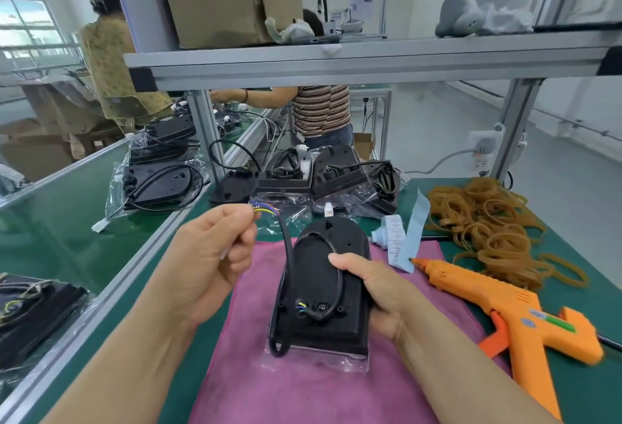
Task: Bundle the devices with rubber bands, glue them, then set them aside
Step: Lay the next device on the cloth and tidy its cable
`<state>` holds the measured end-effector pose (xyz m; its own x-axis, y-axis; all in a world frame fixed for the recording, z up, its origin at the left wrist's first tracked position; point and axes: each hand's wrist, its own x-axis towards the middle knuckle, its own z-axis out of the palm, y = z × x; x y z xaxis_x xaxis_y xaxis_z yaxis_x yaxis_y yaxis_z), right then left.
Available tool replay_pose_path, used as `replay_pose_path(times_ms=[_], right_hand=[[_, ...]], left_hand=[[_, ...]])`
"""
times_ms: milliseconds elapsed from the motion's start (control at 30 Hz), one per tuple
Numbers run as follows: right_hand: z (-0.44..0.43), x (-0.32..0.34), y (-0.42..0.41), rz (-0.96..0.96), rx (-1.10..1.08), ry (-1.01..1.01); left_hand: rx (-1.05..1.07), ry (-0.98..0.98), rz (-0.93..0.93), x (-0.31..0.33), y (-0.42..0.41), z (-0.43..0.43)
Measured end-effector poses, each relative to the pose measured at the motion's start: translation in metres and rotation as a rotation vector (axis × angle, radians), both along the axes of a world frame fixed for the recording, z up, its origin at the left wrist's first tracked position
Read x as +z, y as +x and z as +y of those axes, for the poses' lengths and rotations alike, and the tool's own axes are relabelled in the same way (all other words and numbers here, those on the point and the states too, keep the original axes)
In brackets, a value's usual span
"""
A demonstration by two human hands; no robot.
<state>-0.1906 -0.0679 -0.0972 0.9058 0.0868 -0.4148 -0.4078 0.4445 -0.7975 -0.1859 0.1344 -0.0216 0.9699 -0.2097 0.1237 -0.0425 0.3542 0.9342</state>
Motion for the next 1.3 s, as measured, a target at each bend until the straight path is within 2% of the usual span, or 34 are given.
replay_pose_path(times_ms=[100, 233, 367, 433, 467, 567, 600, 667, 733, 833, 1000, 1100, 1200, 1300], right_hand=[[0.004, 0.004, 0.003, -0.042, 0.001, -0.078], [0.009, 0.007, 0.002, -0.082, 0.025, -0.105], [0.010, 0.009, 0.000, -0.107, 0.027, -0.094], [0.008, 0.008, 0.000, -0.093, 0.019, -0.051], [0.007, 0.008, 0.000, -0.083, 0.016, -0.034], [0.000, 0.005, -0.001, -0.082, 0.035, 0.000], [-0.002, 0.003, -0.002, -0.092, 0.038, 0.007], [-0.004, 0.001, -0.003, -0.127, 0.038, 0.022], [-0.003, 0.000, -0.004, -0.167, 0.058, 0.028], [-0.001, 0.000, -0.006, -0.237, 0.122, 0.018], [0.002, -0.006, -0.012, -0.301, 0.220, 0.072], [0.007, -0.004, -0.012, -0.301, 0.240, 0.070], [0.009, -0.003, -0.009, -0.307, 0.199, 0.013], [0.013, -0.006, -0.011, -0.278, 0.174, 0.029]], left_hand=[[-0.082, 0.104, 0.045, 0.007, 0.001, -0.013], [-0.178, -0.056, 0.231, 0.015, 0.007, -0.037], [-0.108, -0.083, 0.272, 0.003, 0.004, -0.051], [-0.001, -0.059, 0.210, -0.007, -0.001, -0.055], [0.093, 0.039, 0.121, -0.013, -0.002, -0.054], [0.344, 0.550, -0.241, -0.028, -0.002, -0.036], [0.392, 0.586, -0.237, -0.031, -0.001, -0.028], [0.436, 0.530, -0.125, -0.038, 0.001, -0.016], [0.378, 0.574, -0.050, -0.047, 0.003, -0.013], [0.301, 0.745, -0.148, -0.059, 0.002, -0.017], [0.458, 0.705, -0.374, -0.045, 0.008, -0.017], [0.442, 0.734, -0.364, -0.037, 0.011, -0.023], [0.467, 0.903, -0.346, -0.033, 0.013, -0.024], [0.448, 1.247, -0.382, -0.026, 0.016, -0.026]])
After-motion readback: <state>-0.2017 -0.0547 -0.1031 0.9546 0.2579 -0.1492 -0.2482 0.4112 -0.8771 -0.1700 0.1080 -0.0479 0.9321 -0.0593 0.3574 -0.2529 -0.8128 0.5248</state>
